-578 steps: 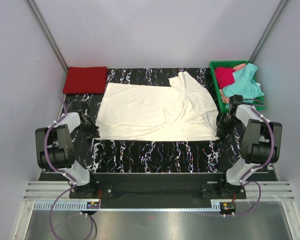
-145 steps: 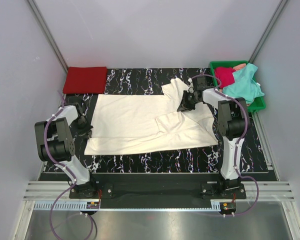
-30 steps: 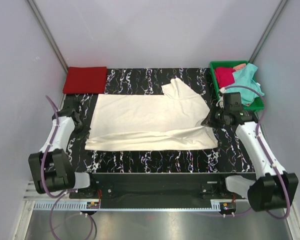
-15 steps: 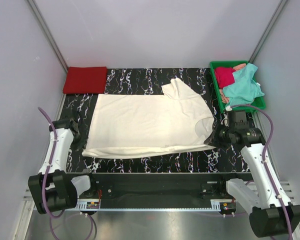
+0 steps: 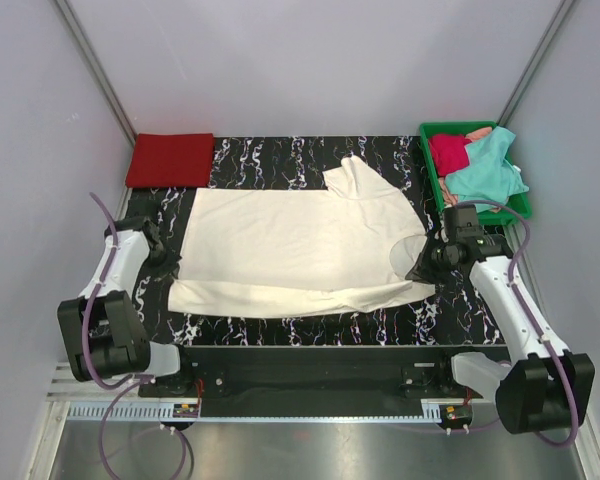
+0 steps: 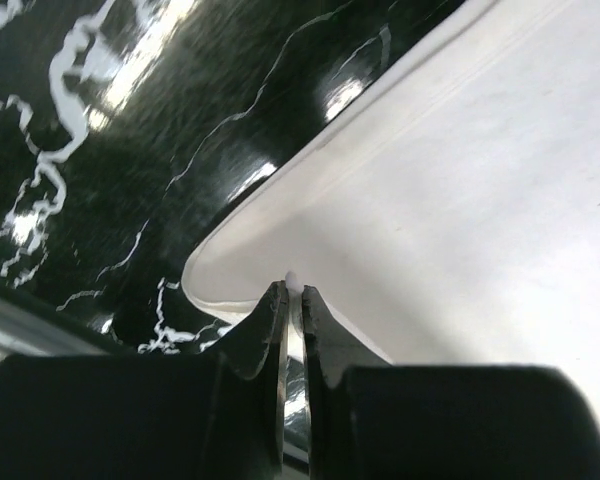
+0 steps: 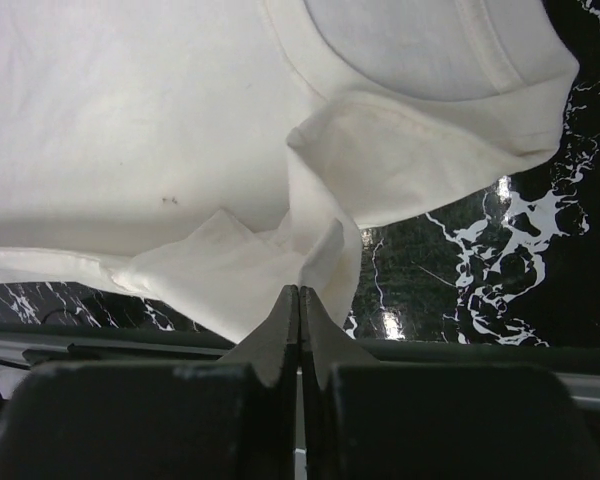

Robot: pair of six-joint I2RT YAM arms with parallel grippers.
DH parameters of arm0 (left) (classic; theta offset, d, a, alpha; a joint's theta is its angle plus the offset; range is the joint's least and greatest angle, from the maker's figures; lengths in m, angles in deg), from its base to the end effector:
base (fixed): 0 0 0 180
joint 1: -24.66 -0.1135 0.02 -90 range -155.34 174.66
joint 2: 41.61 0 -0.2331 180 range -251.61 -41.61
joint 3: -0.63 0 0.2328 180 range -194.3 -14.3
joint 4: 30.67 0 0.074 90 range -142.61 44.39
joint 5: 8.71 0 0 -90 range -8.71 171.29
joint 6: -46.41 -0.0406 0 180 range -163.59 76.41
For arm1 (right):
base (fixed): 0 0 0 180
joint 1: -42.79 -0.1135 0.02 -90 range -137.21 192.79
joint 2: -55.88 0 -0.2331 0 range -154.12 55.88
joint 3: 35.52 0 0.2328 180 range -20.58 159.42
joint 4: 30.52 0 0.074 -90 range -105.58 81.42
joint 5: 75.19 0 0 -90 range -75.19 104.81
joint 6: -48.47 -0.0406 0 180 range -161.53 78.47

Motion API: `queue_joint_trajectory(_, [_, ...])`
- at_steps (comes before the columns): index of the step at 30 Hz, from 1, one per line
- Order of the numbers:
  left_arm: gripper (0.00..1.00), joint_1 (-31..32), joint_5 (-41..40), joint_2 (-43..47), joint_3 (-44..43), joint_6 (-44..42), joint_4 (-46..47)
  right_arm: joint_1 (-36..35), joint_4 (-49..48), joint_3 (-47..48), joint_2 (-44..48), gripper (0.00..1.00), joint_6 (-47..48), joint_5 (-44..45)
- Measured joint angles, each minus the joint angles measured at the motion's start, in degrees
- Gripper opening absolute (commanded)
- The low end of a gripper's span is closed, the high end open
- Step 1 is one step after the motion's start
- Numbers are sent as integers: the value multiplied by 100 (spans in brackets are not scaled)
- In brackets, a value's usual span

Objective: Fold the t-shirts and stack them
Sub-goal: Fold the tshirt

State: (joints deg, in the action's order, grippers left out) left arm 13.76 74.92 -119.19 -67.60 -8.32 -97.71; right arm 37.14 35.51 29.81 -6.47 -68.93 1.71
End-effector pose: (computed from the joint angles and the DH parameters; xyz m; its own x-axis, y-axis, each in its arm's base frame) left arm 0.2215 0.0472 0.1922 -0.6559 -0.7107 -0.2544 -0.7255 0.6866 -0.0478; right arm 0.1939 0.0284 0.2309 -0.8787 0.3635 -0.3094 0.2323 0.8919 0.3879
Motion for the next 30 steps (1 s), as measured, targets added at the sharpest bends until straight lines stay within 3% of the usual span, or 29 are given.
queue_joint_trajectory(16, [0,0,219,-1318,-715,-229,374,393,-610,704,-1521,0,286,-2])
queue_joint_trajectory(30, [0,2,291,-1912,-1051,-229,415,422,-852,918,-2131,0,363,-22])
